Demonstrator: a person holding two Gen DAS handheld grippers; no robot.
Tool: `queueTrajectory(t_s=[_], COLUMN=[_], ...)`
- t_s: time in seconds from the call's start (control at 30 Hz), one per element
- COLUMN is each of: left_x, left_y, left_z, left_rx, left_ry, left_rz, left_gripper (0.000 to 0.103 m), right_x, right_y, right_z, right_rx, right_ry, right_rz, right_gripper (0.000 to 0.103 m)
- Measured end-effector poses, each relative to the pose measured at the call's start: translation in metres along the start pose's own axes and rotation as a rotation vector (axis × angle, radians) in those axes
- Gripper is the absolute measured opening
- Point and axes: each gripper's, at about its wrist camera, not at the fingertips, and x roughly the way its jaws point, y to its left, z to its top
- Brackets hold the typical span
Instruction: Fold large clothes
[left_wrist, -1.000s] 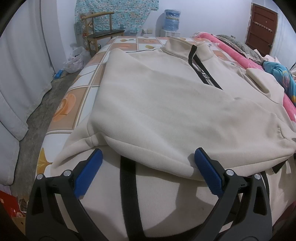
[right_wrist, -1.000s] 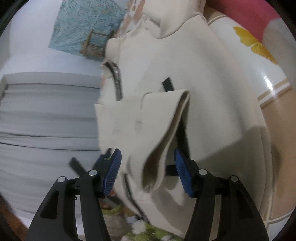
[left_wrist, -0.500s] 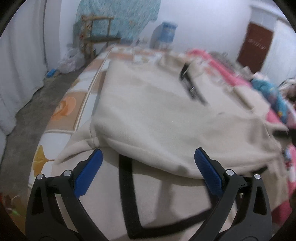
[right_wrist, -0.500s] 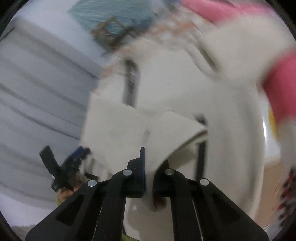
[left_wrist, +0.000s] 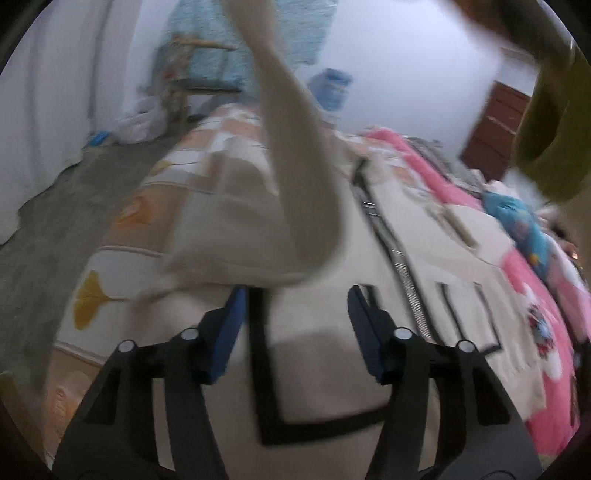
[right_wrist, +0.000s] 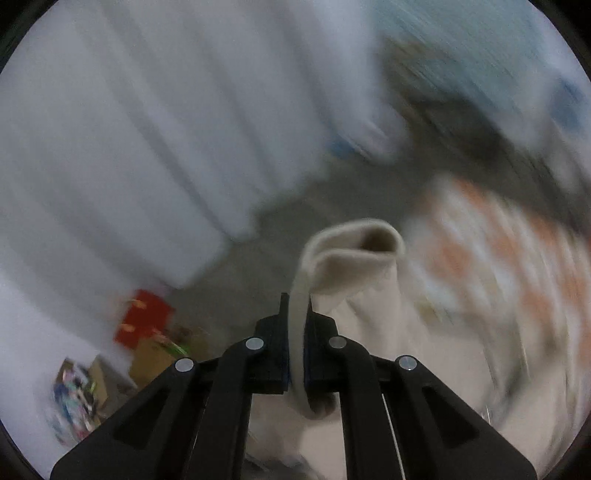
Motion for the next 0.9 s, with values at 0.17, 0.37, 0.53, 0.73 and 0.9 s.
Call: queueTrajectory(t_s=[0.17,0.37,0.53,0.73,0.9], left_x=[0.025,0.035,0.039,0.039,0.040], left_y=[0.019,0.020,0.025,0.027,0.025], left_z=[0.006,0.007,0.011,0.012,0.014], left_rx=[-0.054,-0.068,-0.077,-0.091,-0.073], left_ry=[0.055,0.046,0.042,0.041,0.044], left_rz=[0.099,0.164,0.223,0.259,0.288], left_gripper=[0.037,0.031,0.027,0.023,0.022], right_x=[-0.021,-0.049,-0.090,-0.123,-0.133], right_y=[0.016,-0.115,-0.194,-0.245,-0.265], right_z=[0.022,-0.070,-0.168,-0.245,-0.275], right_rx=[-0.080,0.079,0.291,0.465,0.552], right_ry=[-0.117,-0.023,0.049,0.063,0.054], right_rz=[0.077,-0.119,-0.187,-0.212,-0.240], right_gripper=[0.005,0.005,0.005,0.005,0.005])
